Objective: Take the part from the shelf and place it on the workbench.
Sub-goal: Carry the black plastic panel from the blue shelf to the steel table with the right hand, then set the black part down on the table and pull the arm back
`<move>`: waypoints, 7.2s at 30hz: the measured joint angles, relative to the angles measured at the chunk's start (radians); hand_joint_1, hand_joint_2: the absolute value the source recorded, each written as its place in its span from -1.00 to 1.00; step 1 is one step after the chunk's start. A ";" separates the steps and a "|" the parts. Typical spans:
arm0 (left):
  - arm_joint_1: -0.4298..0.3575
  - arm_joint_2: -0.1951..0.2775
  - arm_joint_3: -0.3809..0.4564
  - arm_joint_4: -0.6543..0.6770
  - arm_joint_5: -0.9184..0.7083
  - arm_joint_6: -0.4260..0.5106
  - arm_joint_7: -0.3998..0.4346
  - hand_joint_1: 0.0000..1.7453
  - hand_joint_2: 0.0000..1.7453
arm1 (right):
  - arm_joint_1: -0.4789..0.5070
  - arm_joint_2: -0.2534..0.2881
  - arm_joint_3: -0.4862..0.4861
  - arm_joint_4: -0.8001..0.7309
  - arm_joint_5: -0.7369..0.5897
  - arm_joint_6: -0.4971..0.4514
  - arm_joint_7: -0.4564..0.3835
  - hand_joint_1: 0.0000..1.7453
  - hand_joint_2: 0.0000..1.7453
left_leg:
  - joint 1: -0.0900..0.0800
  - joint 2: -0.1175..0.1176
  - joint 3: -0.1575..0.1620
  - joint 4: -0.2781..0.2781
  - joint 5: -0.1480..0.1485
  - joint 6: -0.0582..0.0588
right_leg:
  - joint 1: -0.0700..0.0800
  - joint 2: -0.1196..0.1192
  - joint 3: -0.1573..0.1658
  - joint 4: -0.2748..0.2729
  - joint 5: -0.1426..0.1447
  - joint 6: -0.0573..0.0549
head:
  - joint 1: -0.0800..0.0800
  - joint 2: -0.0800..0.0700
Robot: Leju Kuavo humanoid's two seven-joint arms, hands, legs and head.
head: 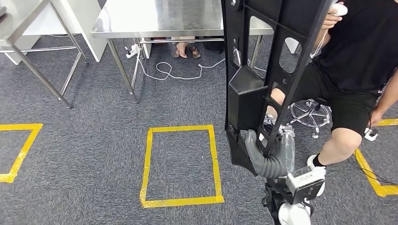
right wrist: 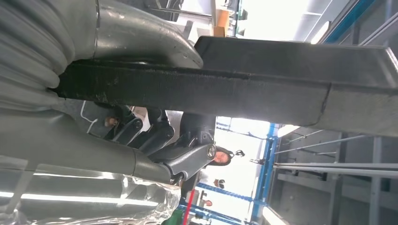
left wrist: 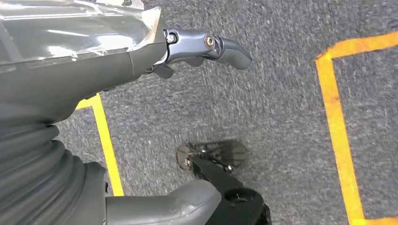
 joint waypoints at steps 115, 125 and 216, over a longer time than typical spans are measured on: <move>0.009 -0.001 0.000 -0.022 -0.013 0.001 -0.027 -1.00 1.00 | 0.013 -0.014 -0.018 -0.021 0.055 -0.104 0.021 1.00 1.00 | -0.001 0.031 -0.005 0.003 0.002 0.041 | 0.014 0.014 0.044 0.131 -0.105 -0.003 | -0.002 0.000; 0.007 -0.002 0.000 -0.021 -0.012 0.000 -0.019 -1.00 1.00 | 0.011 -0.020 -0.018 -0.014 0.053 -0.111 0.027 1.00 1.00 | -0.010 0.020 0.089 0.008 -0.094 0.021 | 0.018 0.003 -0.048 0.018 0.025 0.001 | -0.003 0.000; 0.001 -0.043 0.023 -0.042 0.068 0.021 -0.005 -1.00 1.00 | -0.147 -0.037 0.107 0.113 0.160 -0.112 0.059 1.00 1.00 | -0.009 0.021 0.034 0.048 -0.084 0.034 | 0.031 0.005 -0.054 0.039 0.004 -0.001 | -0.004 0.000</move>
